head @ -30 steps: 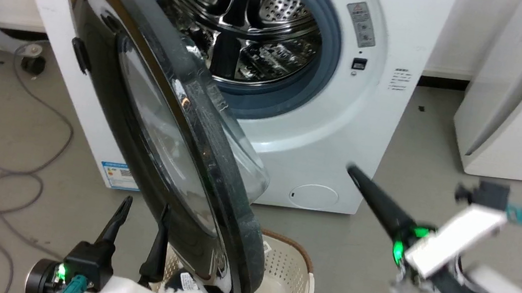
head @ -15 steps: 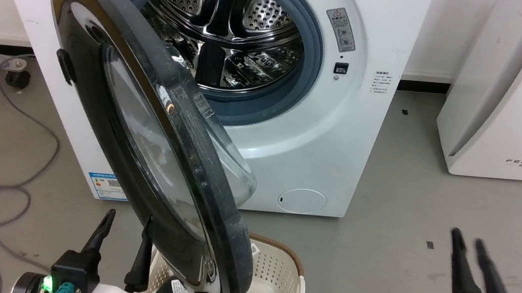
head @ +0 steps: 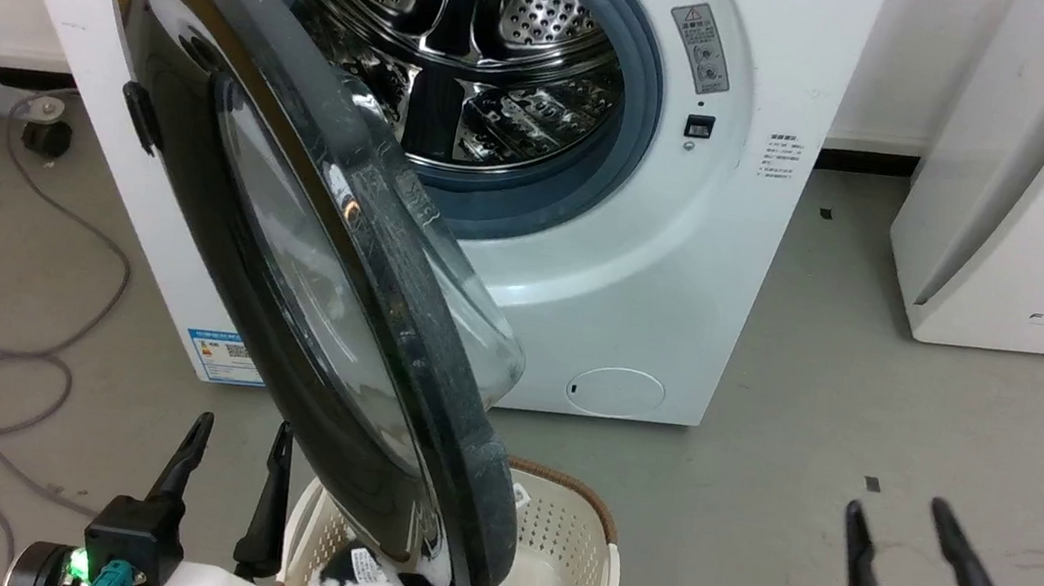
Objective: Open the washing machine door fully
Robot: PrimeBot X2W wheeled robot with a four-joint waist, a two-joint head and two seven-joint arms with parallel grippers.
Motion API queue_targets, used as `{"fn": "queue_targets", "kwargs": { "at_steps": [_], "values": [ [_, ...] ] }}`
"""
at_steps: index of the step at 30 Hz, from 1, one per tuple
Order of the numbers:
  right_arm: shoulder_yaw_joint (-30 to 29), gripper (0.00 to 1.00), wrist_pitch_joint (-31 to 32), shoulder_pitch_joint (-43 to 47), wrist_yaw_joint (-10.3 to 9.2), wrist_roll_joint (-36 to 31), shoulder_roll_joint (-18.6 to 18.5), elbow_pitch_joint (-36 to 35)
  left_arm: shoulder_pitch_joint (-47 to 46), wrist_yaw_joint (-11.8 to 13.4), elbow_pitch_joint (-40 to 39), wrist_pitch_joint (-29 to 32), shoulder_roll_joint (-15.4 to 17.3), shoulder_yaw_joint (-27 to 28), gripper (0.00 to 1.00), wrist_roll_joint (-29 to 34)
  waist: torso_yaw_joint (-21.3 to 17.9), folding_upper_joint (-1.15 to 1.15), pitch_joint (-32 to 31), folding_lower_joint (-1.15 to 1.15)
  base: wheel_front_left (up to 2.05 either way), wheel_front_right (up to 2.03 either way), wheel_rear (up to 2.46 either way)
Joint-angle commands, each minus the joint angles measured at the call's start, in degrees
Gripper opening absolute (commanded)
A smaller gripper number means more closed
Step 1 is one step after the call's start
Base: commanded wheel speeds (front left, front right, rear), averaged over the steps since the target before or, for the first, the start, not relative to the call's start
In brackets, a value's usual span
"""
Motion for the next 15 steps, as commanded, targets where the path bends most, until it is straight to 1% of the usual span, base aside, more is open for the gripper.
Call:
{"fn": "queue_targets", "kwargs": {
  "at_steps": [1, 8, 9, 10, 11, 15],
  "values": [
    [0.47, 1.0, 0.35, 1.18, 0.05, -0.3, 0.3, -0.5, -0.53, -0.02, -0.17, -0.32, 0.35, 0.13, 1.0, -0.15, 0.14, 0.0, 0.19, 0.0, 0.0, 0.0, 0.0],
    [0.87, 1.0, 0.18, 1.69, 0.05, 0.64, 0.31, 0.5, -0.5, -0.3, 0.12, -0.32, 0.31, 0.05, 1.0, 0.01, 0.6, 0.0, 0.32, 0.0, 0.0, 0.0, 0.0],
    [0.83, 1.0, 0.05, 1.6, 0.05, 0.87, 0.31, 0.68, -0.44, -0.36, 0.2, -0.32, 0.31, 0.03, 0.82, -0.01, 0.62, 0.0, 0.3, 0.0, 0.0, 0.0, 0.0],
    [0.83, 1.0, 0.01, 1.54, 0.05, 0.95, 0.31, 0.88, -0.39, -0.47, 0.27, -0.32, 0.32, 0.0, 0.33, -0.03, 0.63, 0.0, 0.22, 0.0, 0.0, 0.0, 0.0],
    [0.82, 1.0, -0.01, 1.47, 0.05, 1.11, 0.32, 1.05, -0.31, -0.6, 0.32, -0.32, 0.36, -0.04, 0.0, -0.03, 0.62, 0.0, 0.19, 0.0, 0.0, 0.0, 0.0],
    [0.64, 1.0, -0.14, 1.2, 0.05, 1.76, 0.32, 1.63, -0.13, -1.28, 0.24, -0.32, 0.4, -0.43, 0.0, -0.2, 0.63, 0.0, 0.15, 0.0, 0.0, 0.0, 0.0]
  ]
}}
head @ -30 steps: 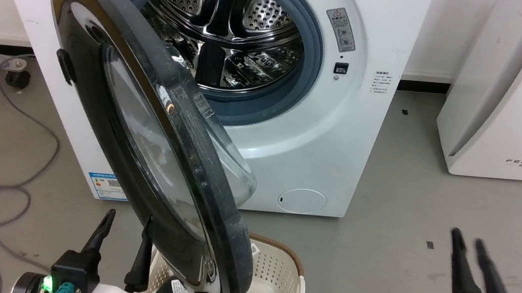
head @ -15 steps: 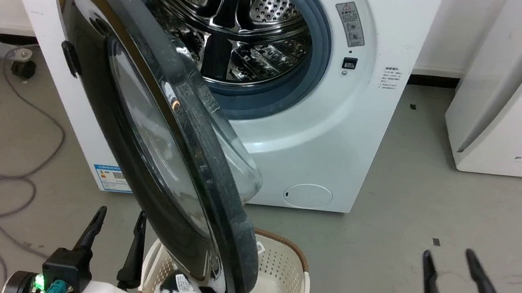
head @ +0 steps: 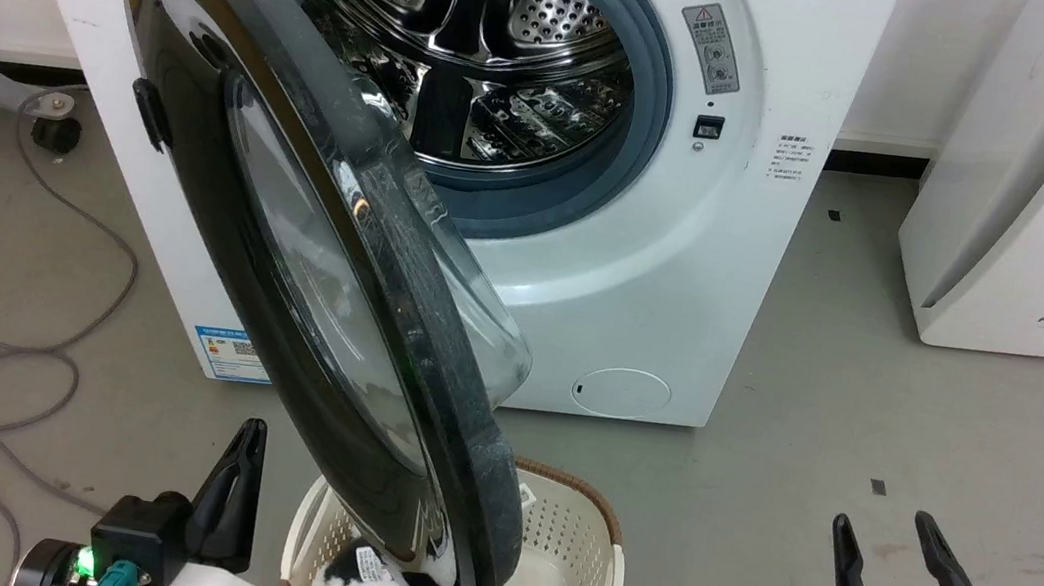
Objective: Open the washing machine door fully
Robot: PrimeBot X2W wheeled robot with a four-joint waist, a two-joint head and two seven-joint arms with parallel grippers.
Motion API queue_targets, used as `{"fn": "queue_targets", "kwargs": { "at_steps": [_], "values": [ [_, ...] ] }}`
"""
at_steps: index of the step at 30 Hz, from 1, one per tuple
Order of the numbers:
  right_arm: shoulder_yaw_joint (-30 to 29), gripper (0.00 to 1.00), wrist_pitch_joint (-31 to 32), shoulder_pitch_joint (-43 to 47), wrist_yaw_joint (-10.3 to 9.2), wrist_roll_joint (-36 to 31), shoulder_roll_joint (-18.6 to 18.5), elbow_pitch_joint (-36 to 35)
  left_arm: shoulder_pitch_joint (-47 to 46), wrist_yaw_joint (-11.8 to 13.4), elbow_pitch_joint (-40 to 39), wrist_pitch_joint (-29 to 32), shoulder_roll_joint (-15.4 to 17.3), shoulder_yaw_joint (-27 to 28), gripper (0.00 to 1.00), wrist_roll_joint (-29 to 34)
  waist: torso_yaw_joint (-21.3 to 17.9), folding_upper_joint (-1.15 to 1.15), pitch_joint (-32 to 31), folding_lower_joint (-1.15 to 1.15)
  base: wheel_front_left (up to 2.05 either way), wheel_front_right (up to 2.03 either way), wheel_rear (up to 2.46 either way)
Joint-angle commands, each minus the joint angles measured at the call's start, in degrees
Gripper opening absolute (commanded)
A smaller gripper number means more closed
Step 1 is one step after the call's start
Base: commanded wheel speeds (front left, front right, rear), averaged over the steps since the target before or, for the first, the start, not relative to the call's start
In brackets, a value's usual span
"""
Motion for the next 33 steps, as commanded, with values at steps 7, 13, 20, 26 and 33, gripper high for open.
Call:
{"fn": "queue_targets", "kwargs": {
  "at_steps": [7, 13, 20, 26, 33],
  "values": [
    [-0.41, 1.0, -0.67, 0.28, 0.05, 1.19, 0.26, 1.12, 0.28, -0.19, -1.89, -0.3, 0.56, -0.1, 0.0, -0.24, -0.08, 0.0, -0.19, 0.0, 0.0, 0.0, 0.0],
    [-0.79, 1.0, -0.83, 0.21, 0.05, 1.49, 0.27, 1.46, -0.56, 1.17, -7.87, -0.3, 0.5, 1.26, 0.0, -0.38, 0.09, 0.0, -0.22, 0.0, 0.0, 0.0, 0.0],
    [-1.07, 1.0, -0.99, 0.02, 0.05, 1.96, 0.27, 2.03, -2.99, 2.67, -19.68, -0.3, 0.23, 2.05, 0.0, 0.05, 0.33, 0.0, -0.02, 0.0, 0.0, 0.0, 0.0],
    [-1.16, 1.0, -1.26, -0.37, 0.05, 2.07, 0.27, 2.25, -6.91, 3.72, -28.24, -0.09, -0.14, 1.85, 0.0, -0.51, 0.37, 0.0, 0.69, 0.0, 0.0, 0.0, 0.0],
    [-0.88, 1.0, -1.44, -0.84, 0.05, 2.15, 0.27, 2.77, -13.14, 3.68, -36.73, 2.31, -0.7, -2.29, 0.0, -1.32, 0.25, 0.0, 1.38, 0.0, 0.0, 0.0, 0.0]
  ]
}}
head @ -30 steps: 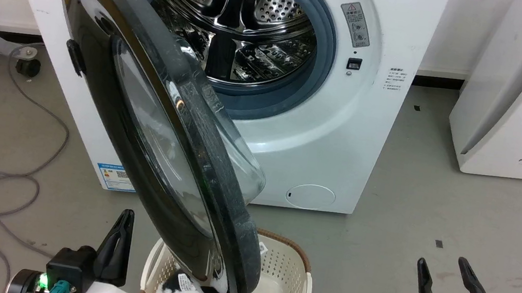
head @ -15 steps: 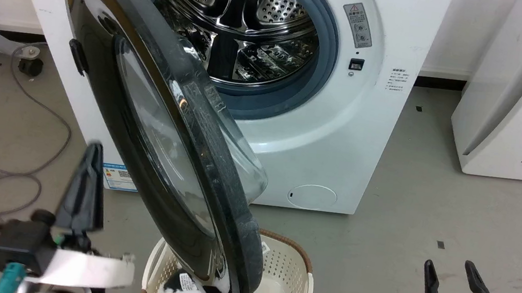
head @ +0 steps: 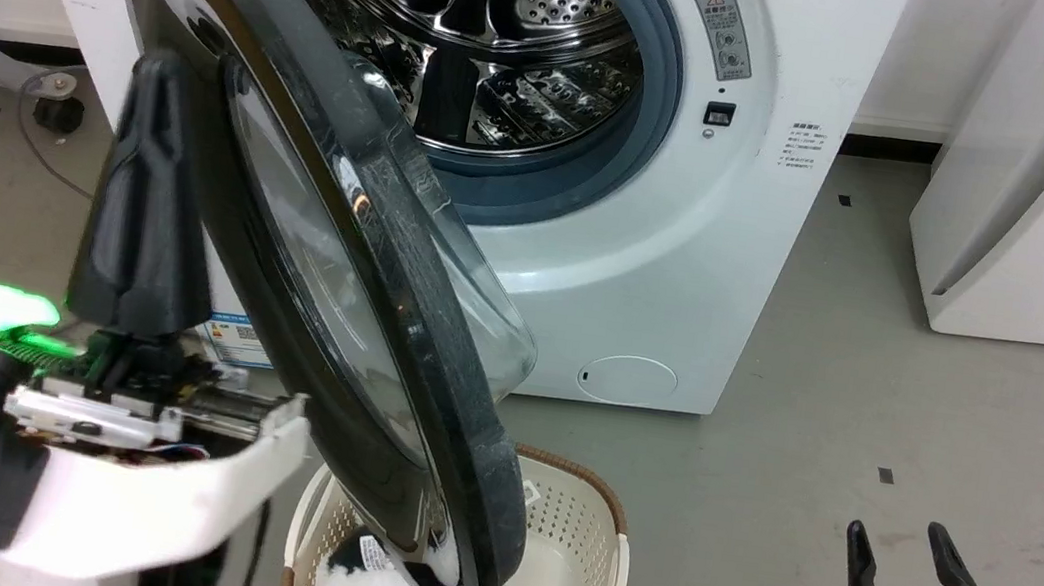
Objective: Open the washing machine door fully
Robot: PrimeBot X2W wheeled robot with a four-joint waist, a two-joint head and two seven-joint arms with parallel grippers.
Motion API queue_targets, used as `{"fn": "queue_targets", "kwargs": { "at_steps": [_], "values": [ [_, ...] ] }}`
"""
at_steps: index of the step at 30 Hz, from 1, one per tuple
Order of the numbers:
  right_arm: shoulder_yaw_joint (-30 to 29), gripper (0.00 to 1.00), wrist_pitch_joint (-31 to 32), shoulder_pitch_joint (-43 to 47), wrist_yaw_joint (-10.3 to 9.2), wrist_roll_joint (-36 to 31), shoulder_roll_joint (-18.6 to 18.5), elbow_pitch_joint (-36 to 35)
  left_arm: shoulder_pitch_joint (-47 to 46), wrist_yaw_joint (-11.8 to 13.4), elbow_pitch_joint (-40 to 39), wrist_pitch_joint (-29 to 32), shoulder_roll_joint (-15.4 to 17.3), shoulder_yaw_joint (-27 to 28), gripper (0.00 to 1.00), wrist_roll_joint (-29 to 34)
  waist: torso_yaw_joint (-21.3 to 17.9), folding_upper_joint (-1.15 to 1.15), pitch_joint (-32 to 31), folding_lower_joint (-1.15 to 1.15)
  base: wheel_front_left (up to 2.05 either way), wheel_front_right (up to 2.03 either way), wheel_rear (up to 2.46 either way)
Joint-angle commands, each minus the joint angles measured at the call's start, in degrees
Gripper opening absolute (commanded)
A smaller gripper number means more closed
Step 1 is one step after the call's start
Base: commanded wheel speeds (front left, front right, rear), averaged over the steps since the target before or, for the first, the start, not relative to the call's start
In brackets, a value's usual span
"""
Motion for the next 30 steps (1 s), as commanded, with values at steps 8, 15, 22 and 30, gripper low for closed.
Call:
{"fn": "queue_targets", "kwargs": {
  "at_steps": [8, 15, 22, 30],
  "values": [
    [0.02, 1.0, -0.26, -0.43, 0.05, 0.47, 0.26, 0.81, -1.86, -1.42, -6.08, 6.59, -0.82, -11.87, 0.0, -2.72, -0.28, 0.0, -0.27, 0.0, 0.0, 0.0, 0.0],
    [-0.27, 1.0, 0.09, -0.2, 0.05, -0.08, 0.26, 0.96, 2.5, -0.84, -6.9, 13.79, -1.01, -21.93, 0.0, -6.41, -0.2, 0.0, -0.36, 0.0, 0.0, 0.0, 0.0],
    [-0.04, 1.0, 0.28, -0.9, 0.05, -0.23, 0.26, 1.08, 7.85, -3.25, -4.3, 20.08, 0.0, -30.71, 0.0, -9.72, -0.48, 0.0, 0.36, 0.0, 0.0, 0.0, 0.0],
    [0.26, 1.0, 0.23, -1.37, 0.05, 0.27, 0.26, 1.85, 11.95, -3.55, 2.8, 24.05, 3.17, -33.35, 0.0, -10.69, -0.83, 0.0, 1.11, 0.0, 0.0, 0.0, 0.0]
  ]
}}
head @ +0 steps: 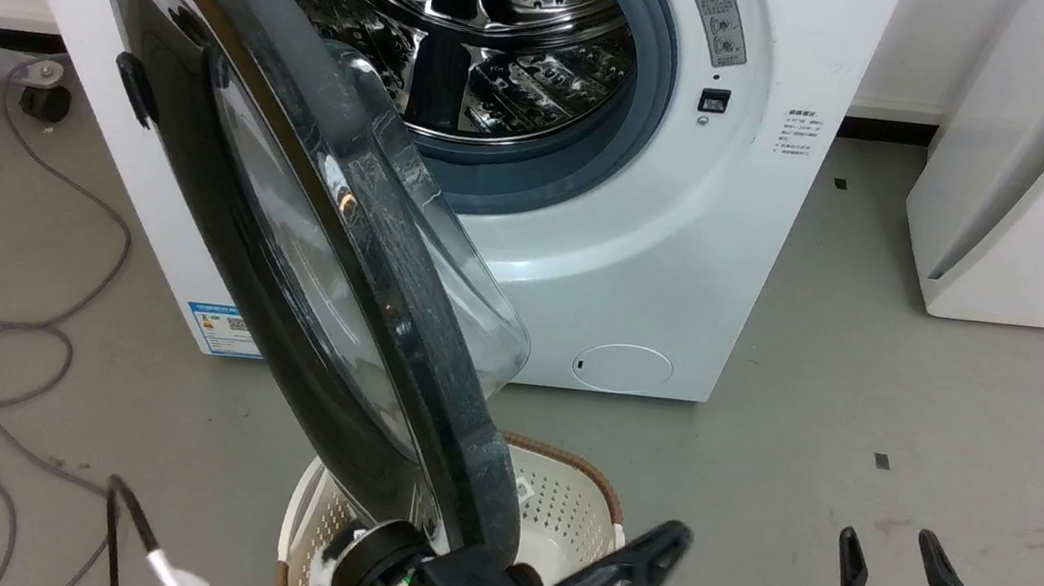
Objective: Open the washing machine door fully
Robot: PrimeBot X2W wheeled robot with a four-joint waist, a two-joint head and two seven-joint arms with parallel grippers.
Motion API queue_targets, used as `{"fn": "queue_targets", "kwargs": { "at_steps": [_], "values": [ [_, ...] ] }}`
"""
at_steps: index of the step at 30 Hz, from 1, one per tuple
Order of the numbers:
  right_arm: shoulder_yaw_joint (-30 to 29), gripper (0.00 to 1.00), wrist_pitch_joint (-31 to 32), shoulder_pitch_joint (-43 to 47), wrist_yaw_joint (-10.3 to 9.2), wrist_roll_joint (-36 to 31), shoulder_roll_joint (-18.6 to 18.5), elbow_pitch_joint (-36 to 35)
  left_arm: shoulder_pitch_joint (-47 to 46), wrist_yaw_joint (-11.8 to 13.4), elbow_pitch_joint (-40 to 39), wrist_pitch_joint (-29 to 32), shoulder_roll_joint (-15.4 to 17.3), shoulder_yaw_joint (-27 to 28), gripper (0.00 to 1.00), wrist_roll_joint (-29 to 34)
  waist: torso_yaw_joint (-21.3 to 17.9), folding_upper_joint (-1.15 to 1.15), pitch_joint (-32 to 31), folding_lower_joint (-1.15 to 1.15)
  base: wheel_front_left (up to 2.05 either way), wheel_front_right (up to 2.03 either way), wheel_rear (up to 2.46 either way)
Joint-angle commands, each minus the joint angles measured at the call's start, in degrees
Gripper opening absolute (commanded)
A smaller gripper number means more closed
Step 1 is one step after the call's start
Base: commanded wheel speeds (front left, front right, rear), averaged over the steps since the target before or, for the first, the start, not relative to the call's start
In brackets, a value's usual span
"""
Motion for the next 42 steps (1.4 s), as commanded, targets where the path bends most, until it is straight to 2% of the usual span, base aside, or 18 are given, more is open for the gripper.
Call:
{"fn": "queue_targets", "kwargs": {
  "at_steps": [1, 12, 23, 31, 42],
  "values": [
    [0.17, 1.0, -0.04, -1.21, 0.05, 0.03, 0.24, 0.24, 0.29, 0.36, 1.42, -0.63, 0.47, 0.68, 0.0, 0.5, -0.11, 0.0, 0.05, 0.0, 0.0, 0.0, 0.0],
    [0.36, 1.0, -0.11, -1.64, 0.05, 0.72, 0.24, 1.13, -5.21, 4.11, 13.92, -7.37, -0.99, 5.31, 0.0, 3.46, -0.6, 0.0, 0.35, 0.0, 0.0, 0.0, 0.0],
    [0.91, 1.0, 0.12, -1.4, 0.05, 1.76, 0.24, 2.18, -7.21, 5.56, 20.58, -10.32, -1.72, 6.75, 0.0, 2.68, -0.16, 0.0, 0.13, 0.0, 0.0, 0.0, 0.0],
    [0.55, 1.0, 0.77, -0.57, 0.05, 1.49, 0.24, 2.59, -3.54, 7.14, 19.8, -10.73, -0.2, 7.2, 0.0, 2.5, 0.93, 0.0, -1.82, 0.0, 0.0, 0.0, 0.0],
    [-0.01, 1.0, 2.01, 0.59, 0.05, 1.02, 0.24, 1.79, 3.49, 11.76, 12.84, -10.52, 2.19, 9.27, 0.0, 2.75, 4.33, 0.0, -3.1, 0.0, 0.0, 0.0, 0.0]
  ]
}}
